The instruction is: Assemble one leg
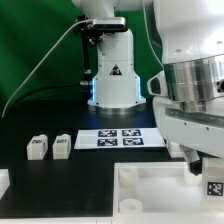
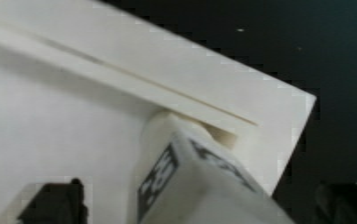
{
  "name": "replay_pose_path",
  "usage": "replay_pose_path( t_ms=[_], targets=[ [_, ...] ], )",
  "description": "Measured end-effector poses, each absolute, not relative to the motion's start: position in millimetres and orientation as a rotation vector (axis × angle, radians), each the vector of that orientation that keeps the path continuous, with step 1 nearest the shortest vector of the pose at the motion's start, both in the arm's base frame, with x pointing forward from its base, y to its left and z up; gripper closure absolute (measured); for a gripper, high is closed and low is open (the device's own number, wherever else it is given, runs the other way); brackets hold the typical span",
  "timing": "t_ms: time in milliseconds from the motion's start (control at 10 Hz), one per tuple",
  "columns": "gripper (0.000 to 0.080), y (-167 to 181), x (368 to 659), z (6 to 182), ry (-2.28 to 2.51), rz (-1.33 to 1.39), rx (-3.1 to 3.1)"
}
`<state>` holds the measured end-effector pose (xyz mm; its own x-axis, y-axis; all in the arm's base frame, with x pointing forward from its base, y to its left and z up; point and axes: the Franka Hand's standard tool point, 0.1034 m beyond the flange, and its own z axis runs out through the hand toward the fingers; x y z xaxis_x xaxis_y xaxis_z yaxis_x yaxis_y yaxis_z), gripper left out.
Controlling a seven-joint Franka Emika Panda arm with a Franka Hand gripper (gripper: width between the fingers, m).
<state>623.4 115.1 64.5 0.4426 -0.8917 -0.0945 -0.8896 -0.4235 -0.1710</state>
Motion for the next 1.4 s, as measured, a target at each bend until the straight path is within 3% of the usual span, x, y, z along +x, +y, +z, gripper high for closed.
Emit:
replay_pose_path(
  t_ms=[500, 600, 800, 900, 1000, 1400],
  targets=[
    [0.015, 119.3, 619.0, 68.6, 0.461, -0.022, -2.992],
    [0.015, 118.9, 619.8, 68.4, 0.507, -0.026, -2.984],
    [0.0394, 118.7, 619.7, 68.2, 0.519, -0.025, -2.982],
    [0.0394, 119.4, 619.4, 67.9, 0.717, -0.011, -2.934],
    [0.0505, 119.2, 619.5, 67.9, 0.84, -0.003, -2.899],
    [0.0505, 113.8, 628.3, 71.6, 1.808, 0.132, -2.429]
  ],
)
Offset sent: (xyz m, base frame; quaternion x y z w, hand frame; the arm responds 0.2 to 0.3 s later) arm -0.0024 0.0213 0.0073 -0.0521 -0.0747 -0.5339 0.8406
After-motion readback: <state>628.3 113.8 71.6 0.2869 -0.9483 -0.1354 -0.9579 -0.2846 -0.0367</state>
